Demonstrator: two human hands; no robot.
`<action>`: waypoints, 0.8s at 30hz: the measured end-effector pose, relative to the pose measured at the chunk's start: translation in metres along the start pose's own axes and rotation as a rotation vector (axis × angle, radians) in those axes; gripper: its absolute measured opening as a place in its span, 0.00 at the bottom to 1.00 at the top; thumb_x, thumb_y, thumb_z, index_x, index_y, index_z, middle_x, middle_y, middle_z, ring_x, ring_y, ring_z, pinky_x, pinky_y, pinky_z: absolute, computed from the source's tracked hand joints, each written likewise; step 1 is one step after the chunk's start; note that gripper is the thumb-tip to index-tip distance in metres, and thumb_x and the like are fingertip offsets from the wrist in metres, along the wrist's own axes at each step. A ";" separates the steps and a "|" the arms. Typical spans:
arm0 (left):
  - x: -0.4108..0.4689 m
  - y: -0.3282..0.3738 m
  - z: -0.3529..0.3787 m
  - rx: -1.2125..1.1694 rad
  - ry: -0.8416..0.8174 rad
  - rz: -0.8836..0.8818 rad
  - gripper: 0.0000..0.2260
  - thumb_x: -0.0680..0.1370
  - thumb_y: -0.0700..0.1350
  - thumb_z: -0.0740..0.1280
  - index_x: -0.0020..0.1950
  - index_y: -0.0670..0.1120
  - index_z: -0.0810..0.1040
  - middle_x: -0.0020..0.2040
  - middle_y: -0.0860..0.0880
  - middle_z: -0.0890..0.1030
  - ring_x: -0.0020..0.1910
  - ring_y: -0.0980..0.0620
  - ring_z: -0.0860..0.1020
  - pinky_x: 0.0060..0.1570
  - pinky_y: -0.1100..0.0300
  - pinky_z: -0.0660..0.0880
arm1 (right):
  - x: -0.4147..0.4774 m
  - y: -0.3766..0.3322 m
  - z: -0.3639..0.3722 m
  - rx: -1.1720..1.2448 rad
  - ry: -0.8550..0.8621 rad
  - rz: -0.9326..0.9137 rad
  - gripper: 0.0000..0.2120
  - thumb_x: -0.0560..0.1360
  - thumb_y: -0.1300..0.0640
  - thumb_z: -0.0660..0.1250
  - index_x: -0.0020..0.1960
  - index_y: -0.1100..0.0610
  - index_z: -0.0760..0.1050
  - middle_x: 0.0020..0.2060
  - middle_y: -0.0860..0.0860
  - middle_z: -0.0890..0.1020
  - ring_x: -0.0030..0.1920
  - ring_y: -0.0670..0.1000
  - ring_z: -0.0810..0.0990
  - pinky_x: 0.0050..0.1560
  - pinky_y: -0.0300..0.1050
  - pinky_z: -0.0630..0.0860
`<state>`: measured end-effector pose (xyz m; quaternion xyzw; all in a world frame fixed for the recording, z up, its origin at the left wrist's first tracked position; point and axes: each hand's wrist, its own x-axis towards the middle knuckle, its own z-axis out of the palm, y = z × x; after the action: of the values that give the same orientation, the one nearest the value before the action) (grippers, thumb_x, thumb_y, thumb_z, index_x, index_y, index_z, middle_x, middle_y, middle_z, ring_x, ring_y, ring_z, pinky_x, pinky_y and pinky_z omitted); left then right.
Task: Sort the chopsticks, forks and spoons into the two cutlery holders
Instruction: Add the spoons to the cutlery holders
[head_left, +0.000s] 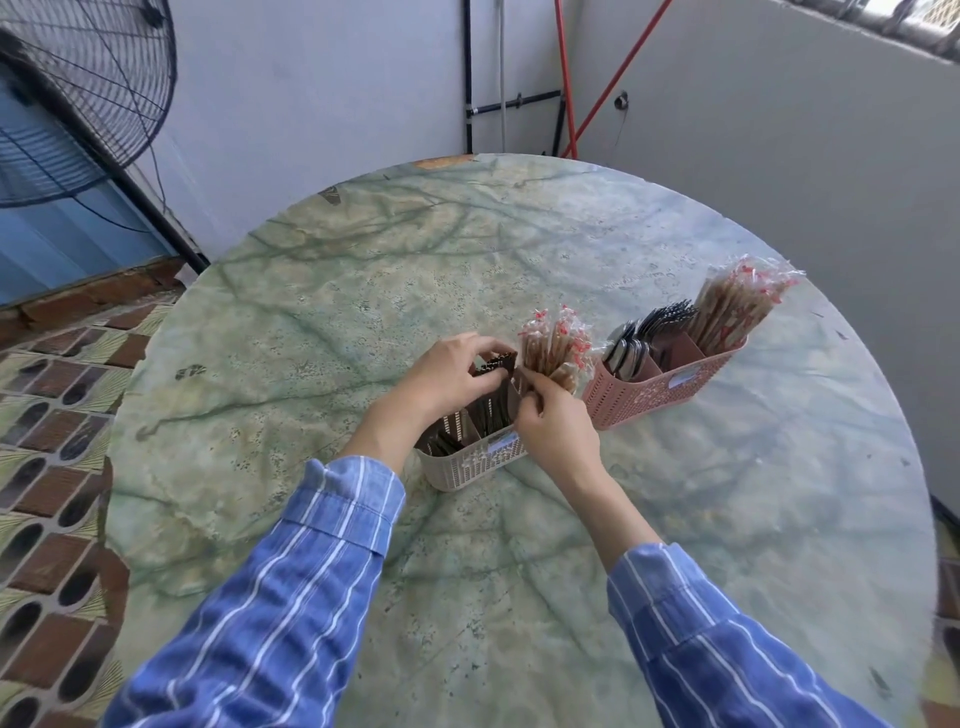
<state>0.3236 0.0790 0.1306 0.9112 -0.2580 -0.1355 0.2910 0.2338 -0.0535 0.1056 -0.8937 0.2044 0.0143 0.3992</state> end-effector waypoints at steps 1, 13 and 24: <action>-0.001 0.000 0.000 0.014 0.013 0.004 0.15 0.77 0.50 0.68 0.63 0.54 0.76 0.57 0.52 0.78 0.50 0.54 0.76 0.51 0.58 0.74 | 0.001 0.000 0.000 0.002 -0.001 0.001 0.22 0.77 0.54 0.55 0.70 0.43 0.69 0.52 0.54 0.83 0.51 0.57 0.80 0.52 0.51 0.77; -0.014 -0.006 0.002 0.045 0.098 -0.039 0.13 0.77 0.52 0.68 0.61 0.54 0.78 0.50 0.53 0.77 0.47 0.53 0.76 0.50 0.56 0.75 | 0.008 0.008 0.002 0.075 -0.042 -0.065 0.23 0.76 0.53 0.55 0.69 0.40 0.69 0.42 0.49 0.83 0.38 0.52 0.78 0.41 0.46 0.76; -0.027 -0.015 -0.022 -0.050 -0.065 -0.231 0.22 0.67 0.45 0.79 0.58 0.53 0.77 0.52 0.55 0.80 0.50 0.56 0.79 0.55 0.60 0.74 | 0.012 0.001 0.008 0.055 -0.115 -0.105 0.24 0.76 0.54 0.57 0.71 0.40 0.68 0.29 0.47 0.82 0.30 0.44 0.72 0.39 0.44 0.72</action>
<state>0.3161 0.1143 0.1411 0.9225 -0.1571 -0.2042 0.2874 0.2450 -0.0528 0.0972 -0.8897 0.1342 0.0390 0.4347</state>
